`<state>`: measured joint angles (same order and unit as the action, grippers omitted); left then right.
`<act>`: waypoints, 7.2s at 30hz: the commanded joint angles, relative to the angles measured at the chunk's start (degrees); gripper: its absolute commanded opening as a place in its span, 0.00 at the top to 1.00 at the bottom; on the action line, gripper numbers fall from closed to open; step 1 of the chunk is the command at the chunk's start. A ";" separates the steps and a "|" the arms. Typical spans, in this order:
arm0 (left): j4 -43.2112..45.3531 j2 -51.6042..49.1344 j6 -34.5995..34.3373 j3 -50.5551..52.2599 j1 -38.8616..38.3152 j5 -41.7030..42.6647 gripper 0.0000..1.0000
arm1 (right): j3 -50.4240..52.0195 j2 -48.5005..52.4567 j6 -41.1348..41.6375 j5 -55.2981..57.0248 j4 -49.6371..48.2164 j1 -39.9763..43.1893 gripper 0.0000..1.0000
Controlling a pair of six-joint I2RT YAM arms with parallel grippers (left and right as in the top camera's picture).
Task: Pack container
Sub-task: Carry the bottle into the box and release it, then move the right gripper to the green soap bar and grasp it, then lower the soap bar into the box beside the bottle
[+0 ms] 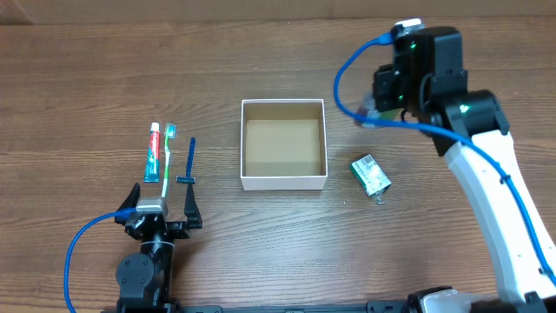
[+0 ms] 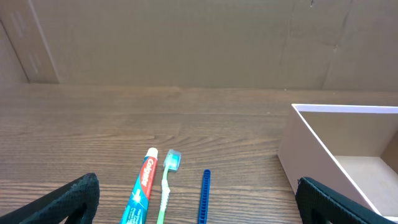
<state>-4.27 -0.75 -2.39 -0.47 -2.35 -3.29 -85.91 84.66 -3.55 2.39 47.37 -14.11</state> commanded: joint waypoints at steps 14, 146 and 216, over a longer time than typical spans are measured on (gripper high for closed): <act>0.22 0.44 0.70 0.20 0.50 -0.28 0.00 | -1.22 -1.05 15.93 2.01 -7.45 -14.21 0.77; 0.22 0.44 0.70 0.20 0.50 -0.28 0.00 | 35.34 1.07 -0.83 -8.09 -7.17 6.47 0.00; 0.24 0.44 0.70 0.20 0.50 -0.28 0.00 | 3.13 4.50 9.88 -18.12 18.32 2.82 0.53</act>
<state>-4.27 -0.75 -2.39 -0.47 -2.35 -3.29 -78.89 92.55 2.28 -11.51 64.99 -8.86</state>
